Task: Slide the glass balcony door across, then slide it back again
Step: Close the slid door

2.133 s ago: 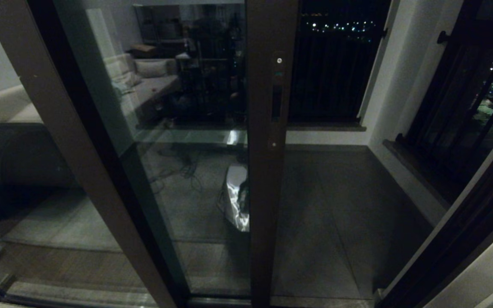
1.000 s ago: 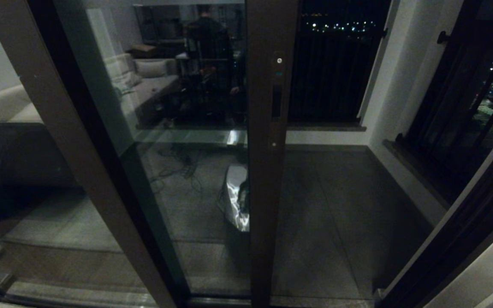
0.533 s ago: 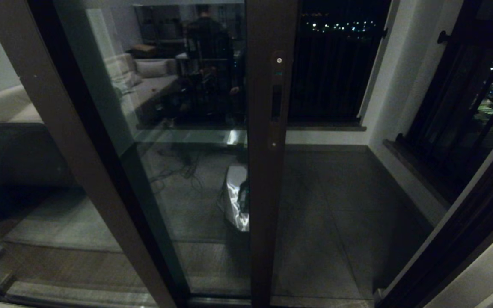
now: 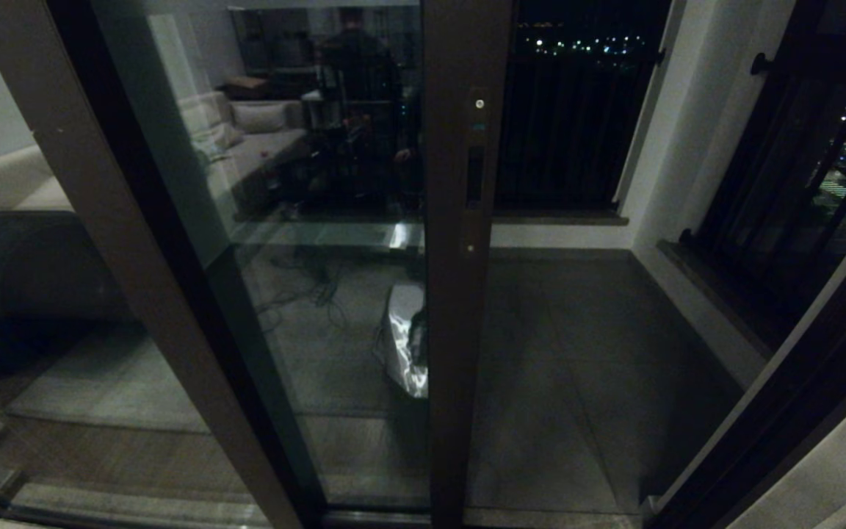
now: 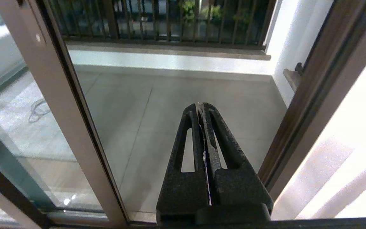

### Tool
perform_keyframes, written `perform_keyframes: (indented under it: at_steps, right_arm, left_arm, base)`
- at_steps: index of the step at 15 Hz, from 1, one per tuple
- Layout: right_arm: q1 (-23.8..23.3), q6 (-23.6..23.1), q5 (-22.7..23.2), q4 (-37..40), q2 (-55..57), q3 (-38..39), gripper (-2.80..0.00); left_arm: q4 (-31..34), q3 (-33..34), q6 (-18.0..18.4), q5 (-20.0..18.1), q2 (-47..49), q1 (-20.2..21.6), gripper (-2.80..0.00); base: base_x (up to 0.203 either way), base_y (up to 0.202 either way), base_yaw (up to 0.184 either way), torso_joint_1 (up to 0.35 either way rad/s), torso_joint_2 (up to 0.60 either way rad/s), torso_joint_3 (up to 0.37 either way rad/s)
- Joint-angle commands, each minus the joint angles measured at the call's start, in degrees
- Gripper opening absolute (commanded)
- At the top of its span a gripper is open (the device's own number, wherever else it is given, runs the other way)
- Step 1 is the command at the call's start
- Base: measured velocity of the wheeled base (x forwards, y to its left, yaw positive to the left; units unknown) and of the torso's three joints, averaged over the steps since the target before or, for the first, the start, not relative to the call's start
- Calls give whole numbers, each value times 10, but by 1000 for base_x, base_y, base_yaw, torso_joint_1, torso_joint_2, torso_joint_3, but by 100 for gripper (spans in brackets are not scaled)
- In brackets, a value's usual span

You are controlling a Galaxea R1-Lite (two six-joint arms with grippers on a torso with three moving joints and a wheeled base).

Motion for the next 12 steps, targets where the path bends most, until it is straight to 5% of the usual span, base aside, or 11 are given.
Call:
perform_keyframes:
  at_steps: [1,3,6,12]
  right_arm:
    - [1,-1,17,56,109,-87,-280]
    - [9,6,42,116,175,-156,-280]
    - [108,76,44,175,248,-272,-280]
    - [321,197,-94,201,338,-332,-280]
  left_arm:
    - [0,1,0,0,0,0,-280]
    - [0,1,0,0,0,0,-280]
    - [0,1,0,0,0,0,-280]
    - [0,1,1,0,0,0,-280]
  base:
    - [0,0,0,0,0,0]
    - [0,0,0,0,0,0]
    - [0,0,0,0,0,0]
    - [0,0,0,0,0,0]
